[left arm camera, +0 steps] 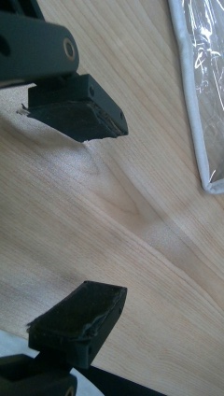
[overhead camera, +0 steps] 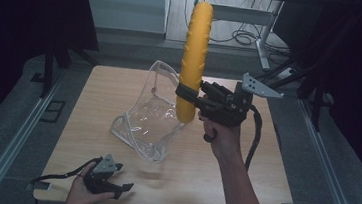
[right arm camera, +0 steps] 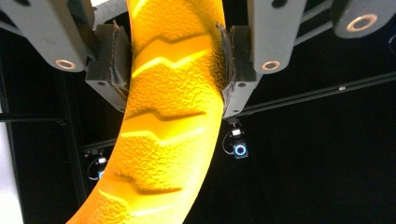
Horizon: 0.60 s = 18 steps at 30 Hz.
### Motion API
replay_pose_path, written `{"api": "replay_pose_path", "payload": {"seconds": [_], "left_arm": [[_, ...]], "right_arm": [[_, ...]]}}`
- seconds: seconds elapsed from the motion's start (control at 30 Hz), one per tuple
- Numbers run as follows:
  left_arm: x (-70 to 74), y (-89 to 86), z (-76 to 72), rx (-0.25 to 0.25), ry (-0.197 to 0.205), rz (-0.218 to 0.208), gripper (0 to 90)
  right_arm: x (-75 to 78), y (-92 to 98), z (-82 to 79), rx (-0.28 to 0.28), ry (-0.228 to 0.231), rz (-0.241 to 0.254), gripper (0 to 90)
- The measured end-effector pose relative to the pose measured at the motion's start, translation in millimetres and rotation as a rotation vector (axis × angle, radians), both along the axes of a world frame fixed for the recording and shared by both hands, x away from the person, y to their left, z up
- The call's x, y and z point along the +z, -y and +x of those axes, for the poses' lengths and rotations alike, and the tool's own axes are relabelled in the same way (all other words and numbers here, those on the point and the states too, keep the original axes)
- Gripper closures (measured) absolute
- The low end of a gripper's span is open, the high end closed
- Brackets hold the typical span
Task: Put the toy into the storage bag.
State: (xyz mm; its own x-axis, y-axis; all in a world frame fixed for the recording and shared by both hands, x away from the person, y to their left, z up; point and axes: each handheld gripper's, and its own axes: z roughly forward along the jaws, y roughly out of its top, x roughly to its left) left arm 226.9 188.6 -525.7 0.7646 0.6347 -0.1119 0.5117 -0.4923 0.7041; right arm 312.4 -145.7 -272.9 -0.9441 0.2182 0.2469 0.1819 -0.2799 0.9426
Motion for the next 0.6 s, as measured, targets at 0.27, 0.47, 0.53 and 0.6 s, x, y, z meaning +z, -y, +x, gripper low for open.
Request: {"api": "replay_pose_path", "payload": {"seconds": [0.27,0.47,0.53,0.6], "left_arm": [[-0.2,-0.1,-0.5,-0.003,0.002,0.003,19.7],[-0.5,-0.3,-0.4,-0.01,0.002,0.012,19.7],[-0.5,-0.4,-0.4,-0.01,0.003,0.014,19.7],[-0.5,-0.5,-0.4,-0.01,0.004,0.014,19.7]], "right_arm": [[-4.5,-18.1,4.0,0.045,-0.014,-0.007,50.9],[-9.7,-31.3,6.0,0.073,-0.024,-0.013,50.9],[-11.1,-34.8,6.6,0.08,-0.026,-0.013,50.9],[-12.4,-38.3,7.0,0.088,-0.03,-0.013,50.8]]}}
